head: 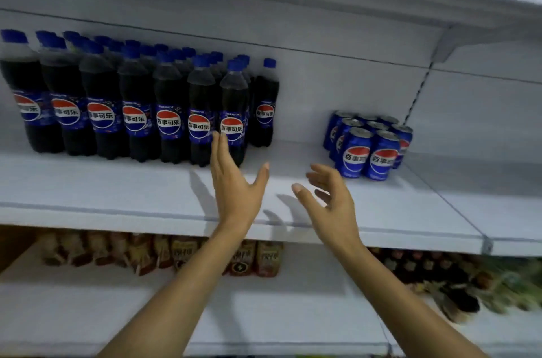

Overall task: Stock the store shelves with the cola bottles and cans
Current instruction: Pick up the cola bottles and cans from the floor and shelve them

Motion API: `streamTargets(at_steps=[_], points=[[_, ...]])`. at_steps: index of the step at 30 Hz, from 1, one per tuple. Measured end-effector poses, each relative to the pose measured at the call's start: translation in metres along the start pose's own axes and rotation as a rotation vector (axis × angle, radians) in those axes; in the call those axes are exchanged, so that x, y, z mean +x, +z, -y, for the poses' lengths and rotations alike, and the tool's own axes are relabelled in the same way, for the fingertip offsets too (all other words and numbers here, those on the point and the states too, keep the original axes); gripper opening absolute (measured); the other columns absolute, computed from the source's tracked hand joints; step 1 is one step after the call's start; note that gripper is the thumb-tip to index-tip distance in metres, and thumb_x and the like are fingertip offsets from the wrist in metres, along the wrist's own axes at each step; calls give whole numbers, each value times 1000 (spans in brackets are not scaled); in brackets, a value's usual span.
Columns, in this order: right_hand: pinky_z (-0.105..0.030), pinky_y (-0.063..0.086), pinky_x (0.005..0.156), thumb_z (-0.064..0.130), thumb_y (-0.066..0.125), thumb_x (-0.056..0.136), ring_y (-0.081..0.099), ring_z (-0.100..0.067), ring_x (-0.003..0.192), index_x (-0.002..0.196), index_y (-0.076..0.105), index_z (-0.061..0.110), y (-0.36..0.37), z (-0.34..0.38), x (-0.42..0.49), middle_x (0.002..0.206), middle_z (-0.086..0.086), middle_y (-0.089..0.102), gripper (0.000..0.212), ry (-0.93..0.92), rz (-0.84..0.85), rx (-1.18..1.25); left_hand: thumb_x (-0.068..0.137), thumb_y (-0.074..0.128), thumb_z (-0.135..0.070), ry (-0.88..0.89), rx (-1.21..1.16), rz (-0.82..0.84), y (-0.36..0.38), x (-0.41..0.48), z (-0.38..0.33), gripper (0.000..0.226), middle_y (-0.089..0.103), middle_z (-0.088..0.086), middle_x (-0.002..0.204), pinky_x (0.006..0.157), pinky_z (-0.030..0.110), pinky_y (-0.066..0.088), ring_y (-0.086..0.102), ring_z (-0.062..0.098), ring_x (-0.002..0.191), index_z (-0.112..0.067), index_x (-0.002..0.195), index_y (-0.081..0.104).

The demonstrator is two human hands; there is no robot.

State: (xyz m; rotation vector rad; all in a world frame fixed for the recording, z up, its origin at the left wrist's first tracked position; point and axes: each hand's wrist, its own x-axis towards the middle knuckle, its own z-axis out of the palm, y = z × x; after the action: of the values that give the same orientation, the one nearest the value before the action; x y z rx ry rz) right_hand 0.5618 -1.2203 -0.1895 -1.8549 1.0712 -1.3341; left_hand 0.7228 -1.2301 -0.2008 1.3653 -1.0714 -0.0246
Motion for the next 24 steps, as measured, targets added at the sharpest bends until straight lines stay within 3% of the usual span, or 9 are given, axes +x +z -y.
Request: streamTargets(at_steps=[2, 5, 9, 11, 15, 19, 24], points=[[-11, 43, 93, 51, 67, 79, 53, 7, 115, 124, 51, 37, -11, 5, -47, 121, 22, 57, 50, 25, -36, 24, 86, 68, -28, 34, -84, 85, -5, -43, -17, 85, 14, -4, 159, 113, 16, 17, 15, 11, 145, -18, 151, 15], [-23, 45, 98, 51, 67, 77, 53, 4, 118, 126, 52, 35, -40, -2, -118, 125, 17, 59, 54, 141, -114, 23, 87, 67, -25, 48, -177, 213, -7, -106, -37, 78, 21, -7, 155, 111, 8, 16, 20, 6, 142, -17, 149, 20], [-30, 47, 98, 52, 64, 77, 55, 3, 115, 124, 52, 39, -95, -14, -192, 123, 15, 59, 50, 352, -279, 4, 88, 66, -23, 3, -213, 462, 4, -180, -50, 75, 23, -8, 153, 114, 16, 18, 19, 2, 141, -17, 148, 23], [-27, 48, 95, 54, 63, 76, 55, -1, 116, 124, 52, 38, -121, -21, -221, 122, 14, 59, 52, 435, -360, -12, 89, 65, -28, -66, -211, 619, 14, -211, -49, 75, 19, -7, 157, 112, 15, 16, 16, 4, 142, -20, 149, 21], [-16, 49, 79, 54, 62, 75, 58, -8, 114, 135, 48, 31, -169, -42, -270, 125, 6, 60, 66, 576, -475, -1, 88, 64, -36, -293, -159, 879, 42, -261, -45, 78, 17, -2, 158, 112, 29, 24, 20, 17, 144, -22, 150, 18], [-23, 44, 90, 55, 60, 78, 55, -11, 119, 144, 40, 29, -218, -71, -308, 130, 2, 59, 74, 700, -527, -18, 87, 66, -36, -337, -123, 1067, 85, -306, -56, 81, 25, 1, 156, 110, 33, 28, 26, 19, 142, -20, 150, 19], [-23, 42, 89, 59, 60, 73, 55, -6, 110, 144, 42, 25, -309, -120, -341, 121, 8, 59, 80, 844, -603, 9, 89, 65, -26, -493, -94, 1298, 168, -382, -84, 93, 31, 4, 153, 100, 32, 36, 36, 23, 137, -21, 153, -2]])
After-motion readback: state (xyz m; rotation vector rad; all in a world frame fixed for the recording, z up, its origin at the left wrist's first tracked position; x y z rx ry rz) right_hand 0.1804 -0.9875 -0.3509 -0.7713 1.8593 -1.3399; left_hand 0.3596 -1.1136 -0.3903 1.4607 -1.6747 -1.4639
